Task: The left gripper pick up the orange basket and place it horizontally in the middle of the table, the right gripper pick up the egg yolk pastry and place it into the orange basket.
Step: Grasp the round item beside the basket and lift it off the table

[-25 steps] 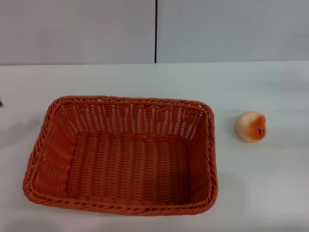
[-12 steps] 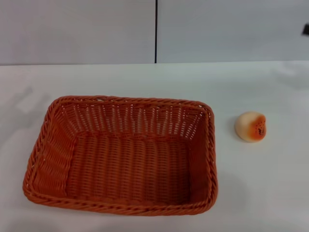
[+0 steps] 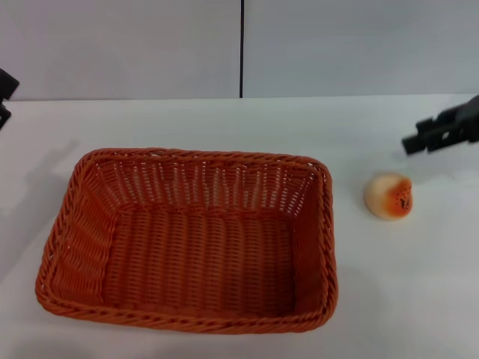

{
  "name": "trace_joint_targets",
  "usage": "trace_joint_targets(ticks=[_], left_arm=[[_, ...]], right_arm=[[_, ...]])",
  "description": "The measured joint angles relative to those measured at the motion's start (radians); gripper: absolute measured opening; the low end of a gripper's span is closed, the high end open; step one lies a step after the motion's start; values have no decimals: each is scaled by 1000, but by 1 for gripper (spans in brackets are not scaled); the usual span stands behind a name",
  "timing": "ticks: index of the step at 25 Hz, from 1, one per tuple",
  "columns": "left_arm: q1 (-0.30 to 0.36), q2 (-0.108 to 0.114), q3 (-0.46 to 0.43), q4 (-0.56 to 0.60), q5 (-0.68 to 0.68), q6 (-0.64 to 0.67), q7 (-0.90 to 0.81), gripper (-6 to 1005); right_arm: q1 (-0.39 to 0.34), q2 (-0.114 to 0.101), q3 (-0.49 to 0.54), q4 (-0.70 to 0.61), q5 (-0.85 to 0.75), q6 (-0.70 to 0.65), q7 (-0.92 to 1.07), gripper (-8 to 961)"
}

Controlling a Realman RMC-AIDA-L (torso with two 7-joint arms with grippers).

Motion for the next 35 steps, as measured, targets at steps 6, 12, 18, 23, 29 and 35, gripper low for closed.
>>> trace_joint_targets(ticks=[6,12,18,23,29,35], left_arm=[[1,1,0,-33,5,0,78,651],[1,3,-1,-52,8,-8,97,650],[1,2,2,-64,10,-11,97,650],[8,4,2,-67,11,-2,85,650],[8,5,2,-76,11,3,84,650],[0,5,2,-78,11,15,80,649]], right_arm=[[34,94,-113,-80,-196,35,37,613],[52,141,-155,-83,-307,81,39,598],[53,156,-221,-63,-321,148,49,583],[59,160,-234,-30,-322,199,49,571],[61,163,-242,-21,-328,231,51,556],[60,163,-242,-18,-359,264,64,541]])
